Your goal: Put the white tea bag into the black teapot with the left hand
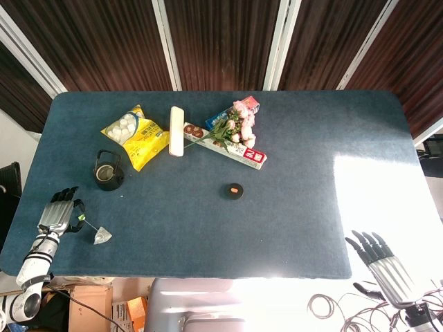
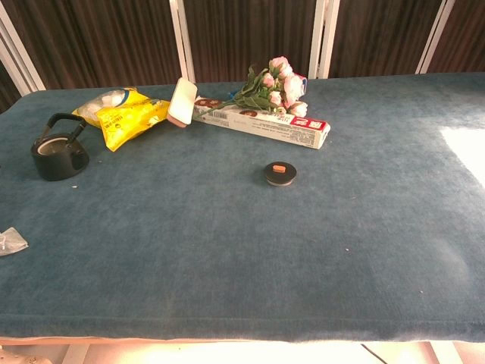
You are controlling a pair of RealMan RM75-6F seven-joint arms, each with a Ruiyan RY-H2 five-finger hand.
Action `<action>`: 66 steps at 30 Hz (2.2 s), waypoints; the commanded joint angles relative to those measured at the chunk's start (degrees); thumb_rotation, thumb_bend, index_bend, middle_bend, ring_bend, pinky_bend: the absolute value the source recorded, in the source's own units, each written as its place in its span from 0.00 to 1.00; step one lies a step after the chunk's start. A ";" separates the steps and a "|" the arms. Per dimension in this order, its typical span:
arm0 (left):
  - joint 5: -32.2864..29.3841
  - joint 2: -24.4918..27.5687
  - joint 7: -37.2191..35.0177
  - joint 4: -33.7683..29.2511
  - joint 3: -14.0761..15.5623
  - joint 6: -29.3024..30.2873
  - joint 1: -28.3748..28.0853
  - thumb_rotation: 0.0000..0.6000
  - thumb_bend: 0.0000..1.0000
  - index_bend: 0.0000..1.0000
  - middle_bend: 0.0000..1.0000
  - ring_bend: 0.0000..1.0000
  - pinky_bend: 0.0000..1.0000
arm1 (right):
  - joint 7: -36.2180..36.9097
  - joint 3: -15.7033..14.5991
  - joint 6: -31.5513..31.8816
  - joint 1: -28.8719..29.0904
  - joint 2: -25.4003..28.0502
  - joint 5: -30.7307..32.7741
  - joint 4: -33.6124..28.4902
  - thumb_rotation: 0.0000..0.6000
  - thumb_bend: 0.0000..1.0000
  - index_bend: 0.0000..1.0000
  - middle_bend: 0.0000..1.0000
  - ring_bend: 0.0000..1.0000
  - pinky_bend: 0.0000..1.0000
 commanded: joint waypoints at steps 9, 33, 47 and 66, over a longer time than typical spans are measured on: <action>-1.22 -1.17 0.96 1.49 -0.08 -1.69 -0.67 1.00 0.32 0.49 0.05 0.00 0.09 | 0.02 0.01 0.33 -0.20 -0.05 -0.02 0.14 1.00 0.11 0.00 0.00 0.00 0.00; -3.66 -1.98 1.70 4.11 -0.07 -5.52 -1.58 1.00 0.34 0.53 0.05 0.00 0.09 | -0.08 0.29 -0.07 -0.13 -0.07 0.61 0.06 1.00 0.11 0.00 0.00 0.00 0.00; -1.67 -1.72 -0.06 3.95 0.18 -4.25 -1.13 1.00 0.37 0.54 0.05 0.00 0.09 | -0.08 0.24 -0.03 -0.15 -0.02 0.50 0.04 1.00 0.11 0.00 0.00 0.00 0.00; -0.45 -1.91 -1.29 4.38 0.17 -3.77 -1.06 1.00 0.38 0.56 0.07 0.00 0.09 | -0.20 0.25 -0.09 -0.18 0.02 0.58 -0.06 1.00 0.11 0.00 0.00 0.00 0.00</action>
